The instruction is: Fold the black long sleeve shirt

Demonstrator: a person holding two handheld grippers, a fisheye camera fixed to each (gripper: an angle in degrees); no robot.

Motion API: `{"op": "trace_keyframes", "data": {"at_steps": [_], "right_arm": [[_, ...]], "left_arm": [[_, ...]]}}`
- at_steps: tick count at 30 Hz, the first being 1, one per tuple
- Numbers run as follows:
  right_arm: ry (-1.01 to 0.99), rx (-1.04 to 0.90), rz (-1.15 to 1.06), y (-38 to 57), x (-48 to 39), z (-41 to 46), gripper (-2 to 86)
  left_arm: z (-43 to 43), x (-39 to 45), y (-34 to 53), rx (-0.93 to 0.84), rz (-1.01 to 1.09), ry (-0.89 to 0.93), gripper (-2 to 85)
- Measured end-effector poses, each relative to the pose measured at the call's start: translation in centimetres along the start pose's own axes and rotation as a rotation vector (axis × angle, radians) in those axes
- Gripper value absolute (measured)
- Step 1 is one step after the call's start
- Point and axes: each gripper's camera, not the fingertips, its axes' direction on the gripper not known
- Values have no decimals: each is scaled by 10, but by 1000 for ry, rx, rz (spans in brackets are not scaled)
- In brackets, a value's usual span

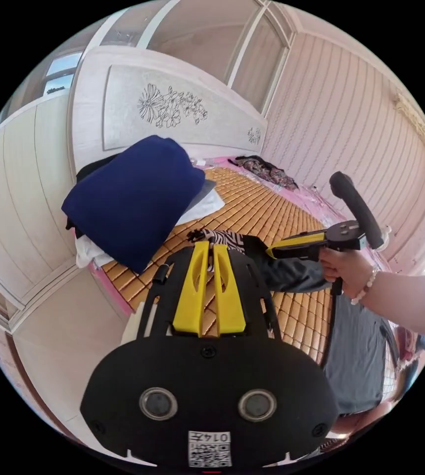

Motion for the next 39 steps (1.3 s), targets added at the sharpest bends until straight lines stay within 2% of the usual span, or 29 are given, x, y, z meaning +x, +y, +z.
{"op": "trace_keyframes", "data": {"at_steps": [3,5,10,12,14,16,19,21,23,30,34,35,39], "right_arm": [[-81,125,146,36,25,-32,-8],[-127,221,254,68,45,-60,-8],[-119,535,479,225,89,-168,0],[-100,585,520,295,90,-198,9],[-104,567,591,368,85,-213,20],[-65,420,745,460,67,-209,44],[-47,134,956,552,39,-188,66],[-78,88,1050,593,21,-185,69],[-95,128,1124,621,7,-187,72],[-103,280,1222,655,5,-191,100],[-114,199,1233,655,15,-182,84],[-131,205,1215,656,15,-182,78],[-123,211,1217,675,15,-195,34]], "left_arm": [[-27,38,5,129,78,135,-9],[-51,81,8,221,193,293,-8],[-101,199,32,303,513,698,-1],[-114,247,52,250,635,861,9],[-119,300,89,116,727,1003,29],[-112,331,124,-31,807,1076,39],[-93,375,181,-313,924,1086,51],[-83,396,208,-441,979,1065,62],[-78,420,234,-524,1039,1022,68],[-62,484,286,-571,1172,895,83],[-41,523,321,-647,1258,779,55],[-42,527,324,-588,1270,775,46],[-41,539,330,-614,1294,753,32]]}}
